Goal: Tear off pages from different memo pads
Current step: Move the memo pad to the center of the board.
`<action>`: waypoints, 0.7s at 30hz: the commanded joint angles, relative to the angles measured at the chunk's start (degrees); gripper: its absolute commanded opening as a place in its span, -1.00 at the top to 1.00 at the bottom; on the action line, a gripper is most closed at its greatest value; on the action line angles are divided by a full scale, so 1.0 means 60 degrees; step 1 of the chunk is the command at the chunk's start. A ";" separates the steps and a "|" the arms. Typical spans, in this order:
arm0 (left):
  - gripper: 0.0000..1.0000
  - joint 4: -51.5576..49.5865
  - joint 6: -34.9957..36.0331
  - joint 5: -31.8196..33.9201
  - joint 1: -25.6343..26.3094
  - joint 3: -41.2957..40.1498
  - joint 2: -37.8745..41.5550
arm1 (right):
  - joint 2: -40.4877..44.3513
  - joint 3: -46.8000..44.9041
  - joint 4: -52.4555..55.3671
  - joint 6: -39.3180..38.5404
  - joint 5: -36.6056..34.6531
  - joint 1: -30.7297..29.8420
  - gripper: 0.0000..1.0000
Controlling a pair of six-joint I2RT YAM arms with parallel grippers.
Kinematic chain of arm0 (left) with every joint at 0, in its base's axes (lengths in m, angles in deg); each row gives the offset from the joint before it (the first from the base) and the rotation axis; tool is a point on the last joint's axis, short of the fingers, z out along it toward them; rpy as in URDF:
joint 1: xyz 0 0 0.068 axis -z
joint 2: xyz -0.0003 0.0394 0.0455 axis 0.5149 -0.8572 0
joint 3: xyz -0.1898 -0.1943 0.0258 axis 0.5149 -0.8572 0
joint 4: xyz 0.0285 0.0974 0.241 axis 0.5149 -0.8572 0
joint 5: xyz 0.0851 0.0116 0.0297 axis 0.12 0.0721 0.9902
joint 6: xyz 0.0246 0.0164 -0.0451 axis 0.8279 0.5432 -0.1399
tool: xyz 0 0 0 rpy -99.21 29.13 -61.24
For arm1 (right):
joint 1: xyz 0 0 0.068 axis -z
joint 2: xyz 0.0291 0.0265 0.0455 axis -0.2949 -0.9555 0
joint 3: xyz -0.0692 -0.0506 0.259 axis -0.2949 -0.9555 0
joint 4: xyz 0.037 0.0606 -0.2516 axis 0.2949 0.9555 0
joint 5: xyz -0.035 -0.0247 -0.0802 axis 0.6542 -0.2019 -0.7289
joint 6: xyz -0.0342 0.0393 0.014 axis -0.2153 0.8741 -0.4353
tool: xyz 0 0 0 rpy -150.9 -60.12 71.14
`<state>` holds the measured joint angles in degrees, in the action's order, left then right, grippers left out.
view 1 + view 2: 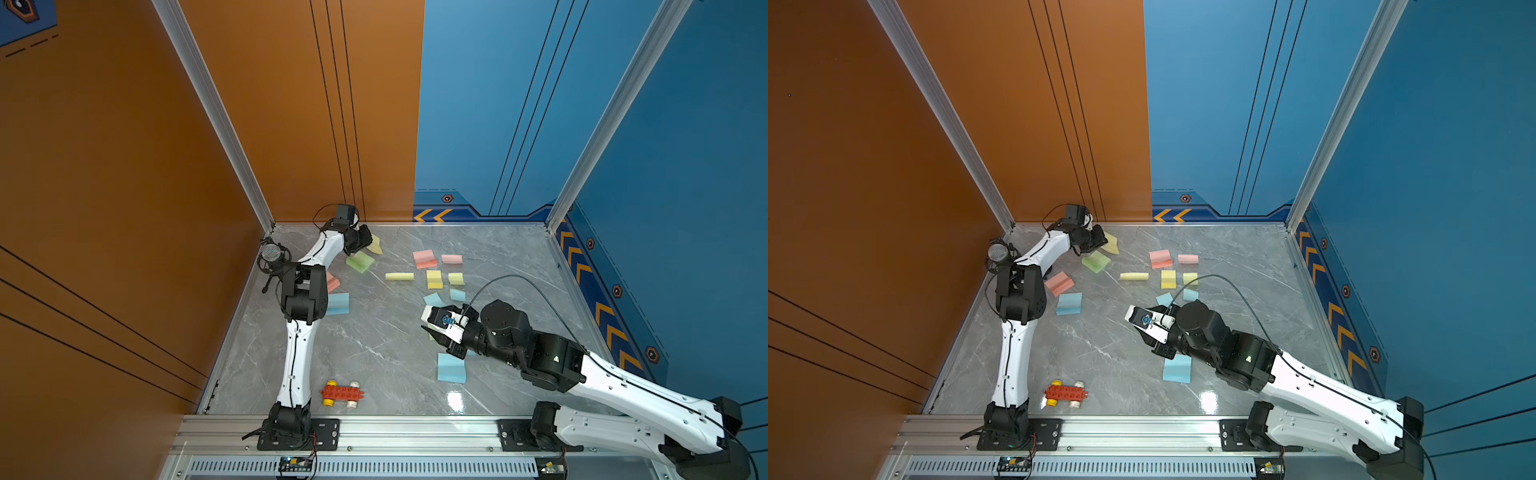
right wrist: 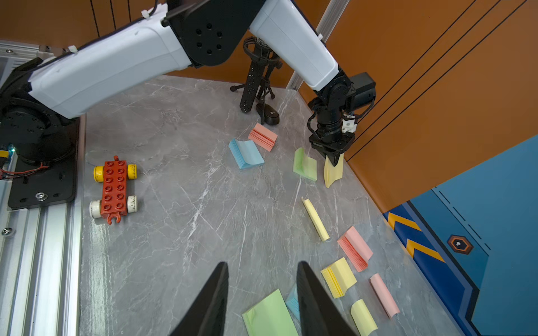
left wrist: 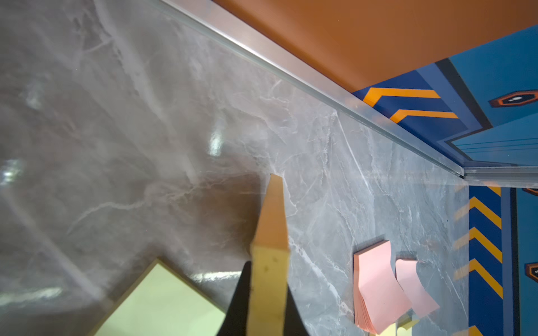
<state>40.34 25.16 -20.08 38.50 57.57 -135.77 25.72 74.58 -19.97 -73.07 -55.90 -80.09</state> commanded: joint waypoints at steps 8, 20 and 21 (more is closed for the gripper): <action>1.00 -0.1112 -0.0492 0.1672 -0.0153 -0.4008 0.1703 | 0.1308 -0.0642 0.0000 0.0575 -0.1721 -0.1590 0.21; 1.00 -0.1007 -0.0176 0.3967 0.0430 -0.8572 0.5876 | 0.1039 -0.0966 0.0222 0.0911 -0.4386 -0.4480 0.21; 1.00 -0.1003 0.0005 0.3716 0.0485 -0.8527 0.6044 | 0.1064 -0.0978 0.0223 0.0948 -0.4423 -0.4485 0.21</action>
<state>39.49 22.48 -2.22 40.20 8.28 -101.48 31.90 69.07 -19.44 -69.42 -77.72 -106.40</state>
